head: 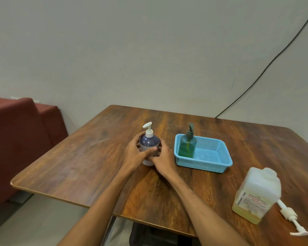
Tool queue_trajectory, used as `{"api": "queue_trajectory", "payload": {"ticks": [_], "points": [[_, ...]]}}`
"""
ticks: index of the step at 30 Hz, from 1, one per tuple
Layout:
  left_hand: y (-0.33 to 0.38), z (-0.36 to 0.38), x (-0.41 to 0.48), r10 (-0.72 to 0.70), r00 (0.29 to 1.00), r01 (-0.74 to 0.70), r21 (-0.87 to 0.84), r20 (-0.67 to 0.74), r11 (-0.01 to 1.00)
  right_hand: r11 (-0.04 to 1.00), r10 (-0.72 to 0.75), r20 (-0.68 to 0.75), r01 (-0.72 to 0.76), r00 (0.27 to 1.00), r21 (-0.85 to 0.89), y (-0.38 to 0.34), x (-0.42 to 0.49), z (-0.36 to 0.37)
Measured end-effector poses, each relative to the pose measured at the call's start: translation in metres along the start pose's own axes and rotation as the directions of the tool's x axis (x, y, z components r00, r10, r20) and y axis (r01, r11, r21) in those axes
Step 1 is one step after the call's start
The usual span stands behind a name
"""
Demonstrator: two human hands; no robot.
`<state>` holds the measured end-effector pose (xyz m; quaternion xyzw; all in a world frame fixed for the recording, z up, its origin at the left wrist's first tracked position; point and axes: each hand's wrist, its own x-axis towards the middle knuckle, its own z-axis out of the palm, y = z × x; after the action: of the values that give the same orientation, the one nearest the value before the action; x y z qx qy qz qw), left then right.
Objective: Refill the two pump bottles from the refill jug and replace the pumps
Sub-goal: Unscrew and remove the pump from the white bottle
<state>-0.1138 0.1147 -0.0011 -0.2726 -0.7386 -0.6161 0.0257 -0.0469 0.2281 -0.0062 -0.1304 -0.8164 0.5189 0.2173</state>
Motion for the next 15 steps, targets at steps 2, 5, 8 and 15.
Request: {"api": "queue_trajectory", "payload": {"ticks": [2, 5, 8, 15], "points": [[0.011, 0.001, -0.004, 0.030, 1.000, -0.030, -0.004, -0.002, 1.000, 0.999, -0.021, -0.019, 0.022, 1.000, 0.035, -0.003, -0.009, -0.009], [0.031, 0.010, -0.019, 0.070, 0.997, -0.069, -0.039, 0.012, 0.997, 0.994, -0.061, -0.070, 0.067, 0.996, 0.081, -0.008, -0.030, -0.029], [0.051, 0.025, -0.044, 0.085, 0.995, -0.080, -0.095, 0.056, 0.992, 0.992, -0.085, -0.118, 0.095, 0.989, 0.079, -0.007, -0.058, -0.055], [0.070, 0.067, -0.097, 0.083, 0.985, -0.075, -0.055, 0.150, 0.996, 0.996, 0.002, -0.166, 0.013, 0.986, 0.089, 0.011, -0.122, -0.098]]}}
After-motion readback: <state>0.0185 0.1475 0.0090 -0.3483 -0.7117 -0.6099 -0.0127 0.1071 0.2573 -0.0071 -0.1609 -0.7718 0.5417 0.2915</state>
